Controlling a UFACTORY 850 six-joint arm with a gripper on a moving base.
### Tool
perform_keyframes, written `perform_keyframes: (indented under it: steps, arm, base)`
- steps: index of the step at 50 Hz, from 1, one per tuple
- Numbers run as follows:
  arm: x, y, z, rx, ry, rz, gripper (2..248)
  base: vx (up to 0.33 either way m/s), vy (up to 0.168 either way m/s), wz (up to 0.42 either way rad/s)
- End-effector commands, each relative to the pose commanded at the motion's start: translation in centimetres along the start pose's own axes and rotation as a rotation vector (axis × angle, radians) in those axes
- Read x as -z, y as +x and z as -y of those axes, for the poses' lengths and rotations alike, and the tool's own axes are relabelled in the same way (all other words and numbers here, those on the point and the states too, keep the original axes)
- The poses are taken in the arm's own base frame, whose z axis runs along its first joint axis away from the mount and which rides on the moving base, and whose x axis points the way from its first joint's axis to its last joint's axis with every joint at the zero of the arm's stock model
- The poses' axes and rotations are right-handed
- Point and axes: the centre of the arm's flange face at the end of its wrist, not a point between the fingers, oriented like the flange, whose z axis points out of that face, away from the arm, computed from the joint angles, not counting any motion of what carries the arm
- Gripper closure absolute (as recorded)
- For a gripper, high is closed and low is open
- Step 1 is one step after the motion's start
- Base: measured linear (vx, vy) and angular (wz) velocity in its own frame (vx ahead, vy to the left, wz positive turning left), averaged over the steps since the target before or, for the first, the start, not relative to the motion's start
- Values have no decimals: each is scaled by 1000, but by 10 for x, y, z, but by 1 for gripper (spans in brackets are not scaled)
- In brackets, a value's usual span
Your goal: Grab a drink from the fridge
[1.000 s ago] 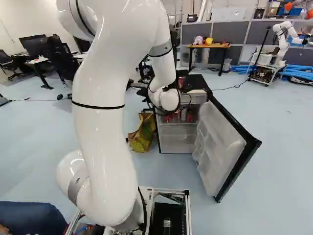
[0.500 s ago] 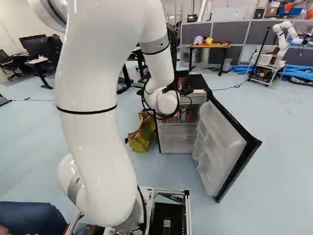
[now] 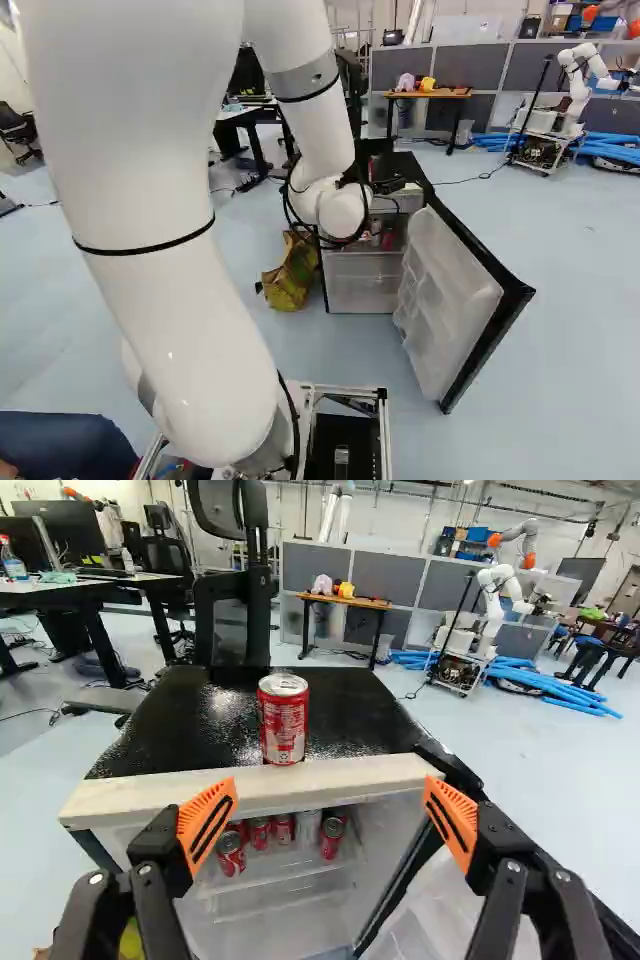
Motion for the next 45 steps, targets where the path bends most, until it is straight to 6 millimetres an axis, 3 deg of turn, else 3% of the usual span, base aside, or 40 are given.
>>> perform_keyframes:
  steps: [27,45]
  arm:
    - [29,5,-40,-11,-102,106,3]
    - [33,10,-67,-22,-161,192,3]
  base:
    - [0,0,0]
    - [0,0,0]
